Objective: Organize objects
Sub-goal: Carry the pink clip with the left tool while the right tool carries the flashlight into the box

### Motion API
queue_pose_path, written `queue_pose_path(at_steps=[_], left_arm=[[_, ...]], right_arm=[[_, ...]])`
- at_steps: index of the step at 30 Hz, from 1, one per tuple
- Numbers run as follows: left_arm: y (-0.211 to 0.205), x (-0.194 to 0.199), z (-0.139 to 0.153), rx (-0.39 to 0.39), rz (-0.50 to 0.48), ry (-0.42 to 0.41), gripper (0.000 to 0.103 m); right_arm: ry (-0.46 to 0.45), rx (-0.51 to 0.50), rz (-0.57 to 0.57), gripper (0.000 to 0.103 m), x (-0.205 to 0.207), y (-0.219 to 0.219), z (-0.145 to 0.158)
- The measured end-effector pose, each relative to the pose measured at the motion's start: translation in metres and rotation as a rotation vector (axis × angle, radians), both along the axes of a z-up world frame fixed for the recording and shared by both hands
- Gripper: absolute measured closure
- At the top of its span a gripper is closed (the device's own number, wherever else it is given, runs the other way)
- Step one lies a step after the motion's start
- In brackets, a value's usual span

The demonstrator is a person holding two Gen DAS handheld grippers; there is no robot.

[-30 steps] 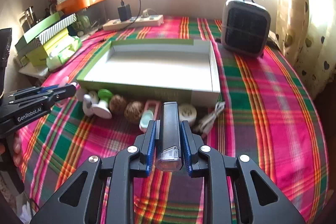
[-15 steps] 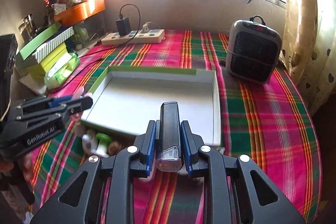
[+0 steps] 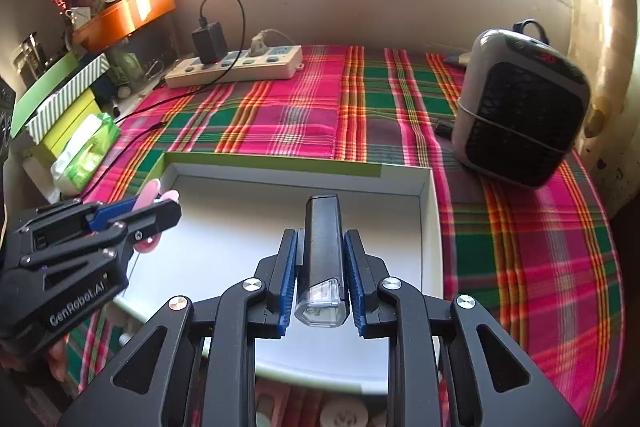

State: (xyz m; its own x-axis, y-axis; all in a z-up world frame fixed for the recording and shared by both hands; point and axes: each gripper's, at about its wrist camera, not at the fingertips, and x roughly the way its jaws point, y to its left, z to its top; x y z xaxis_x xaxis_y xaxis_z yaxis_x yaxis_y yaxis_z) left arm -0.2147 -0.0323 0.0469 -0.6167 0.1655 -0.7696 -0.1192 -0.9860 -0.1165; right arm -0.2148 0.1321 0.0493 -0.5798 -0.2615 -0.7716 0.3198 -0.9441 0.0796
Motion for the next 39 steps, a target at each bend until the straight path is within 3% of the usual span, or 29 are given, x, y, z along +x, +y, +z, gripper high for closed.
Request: queue_pose_path(at_steps=[13,39], left_arm=[[0.0,-0.031,-0.023,-0.022,0.013,-0.044,0.087],[0.002,-0.041,-0.032,-0.04,0.01,-0.068,0.086]], right_arm=[[-0.052,0.023,-0.009,0.078,-0.033,-0.009,-0.023],[-0.047,0.069,-0.016,0.078,-0.04,-0.011,-0.033]])
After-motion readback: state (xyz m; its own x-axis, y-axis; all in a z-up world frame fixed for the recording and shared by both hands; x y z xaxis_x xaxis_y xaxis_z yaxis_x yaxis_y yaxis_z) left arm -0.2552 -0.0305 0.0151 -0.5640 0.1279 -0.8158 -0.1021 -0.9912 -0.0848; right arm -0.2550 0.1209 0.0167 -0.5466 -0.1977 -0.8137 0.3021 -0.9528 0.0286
